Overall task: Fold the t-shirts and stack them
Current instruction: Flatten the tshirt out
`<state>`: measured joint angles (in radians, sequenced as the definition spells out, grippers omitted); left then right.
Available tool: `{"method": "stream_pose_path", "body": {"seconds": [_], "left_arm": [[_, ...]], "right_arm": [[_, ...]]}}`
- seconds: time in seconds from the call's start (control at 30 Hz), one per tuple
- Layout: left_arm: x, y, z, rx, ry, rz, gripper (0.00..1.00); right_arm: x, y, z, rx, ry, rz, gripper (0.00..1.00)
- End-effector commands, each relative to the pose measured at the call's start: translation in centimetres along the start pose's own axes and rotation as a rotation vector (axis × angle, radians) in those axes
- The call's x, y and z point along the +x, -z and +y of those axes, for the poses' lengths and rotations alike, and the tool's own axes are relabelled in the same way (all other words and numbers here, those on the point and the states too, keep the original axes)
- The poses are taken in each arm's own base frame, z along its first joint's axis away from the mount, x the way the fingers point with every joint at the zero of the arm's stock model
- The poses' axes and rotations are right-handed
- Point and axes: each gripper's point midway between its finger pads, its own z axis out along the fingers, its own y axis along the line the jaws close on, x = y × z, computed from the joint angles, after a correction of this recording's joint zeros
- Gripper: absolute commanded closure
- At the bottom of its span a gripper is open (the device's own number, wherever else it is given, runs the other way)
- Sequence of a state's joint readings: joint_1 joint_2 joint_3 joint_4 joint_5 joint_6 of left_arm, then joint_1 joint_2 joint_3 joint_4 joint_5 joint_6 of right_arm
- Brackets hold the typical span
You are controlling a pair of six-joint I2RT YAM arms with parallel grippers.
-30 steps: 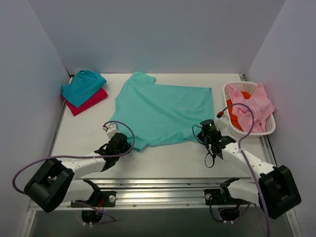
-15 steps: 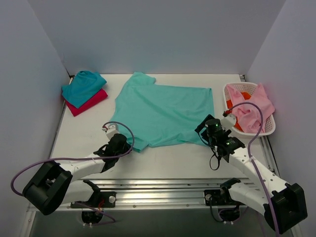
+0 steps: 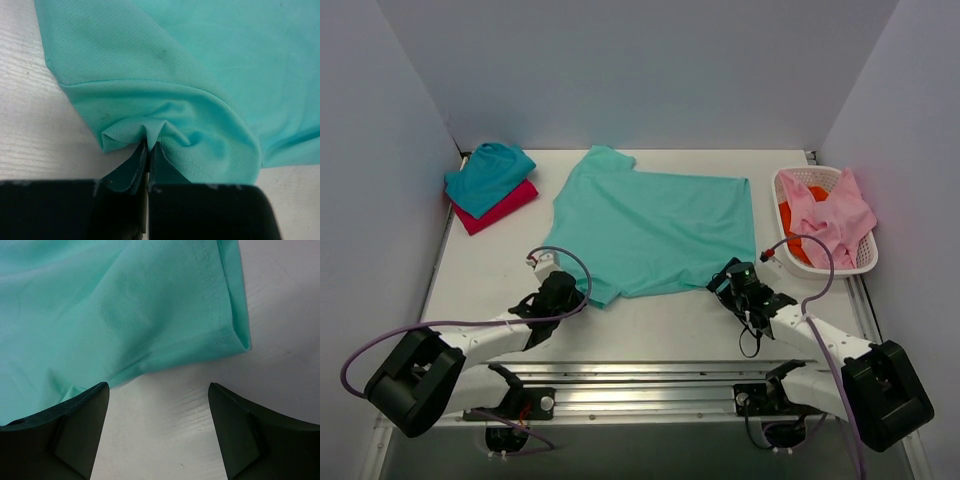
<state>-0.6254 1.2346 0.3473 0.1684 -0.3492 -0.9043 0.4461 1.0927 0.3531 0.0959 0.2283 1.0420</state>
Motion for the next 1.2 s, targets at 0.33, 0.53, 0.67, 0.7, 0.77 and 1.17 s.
{"method": "stream_pose_path", "body": {"seconds": [0.33,0.53,0.67,0.7,0.77,1.17], "left_arm": [[-0.6,0.2,-0.2,0.024,-0.005,-0.025,0.98],[-0.5,0.0,-0.3,0.028,-0.008,-0.022,0.98],[-0.5,-0.1,-0.5,0.034,-0.01,-0.019,0.98],[-0.5,-0.1,-0.5,0.035,-0.01,-0.018,0.98],[-0.4,-0.1,-0.4,0.031,-0.01,-0.017,0.98],[-0.4,0.0,0.0,0.027,-0.011,-0.018,0.98]], "right_arm": [[-3.1,0.3,-0.4,0.089,-0.067,-0.138,0.3],[-3.2,0.4,-1.5,0.05,-0.174,-0.185,0.34],[-2.7,-0.4,-1.0,0.062,-0.154,-0.148,0.34],[-2.4,-0.6,-1.2,0.069,-0.151,-0.138,0.34],[-2.2,-0.9,-1.2,0.061,-0.157,-0.137,0.35],[-2.8,-1.9,-1.2,0.082,-0.159,-0.167,0.62]]}}
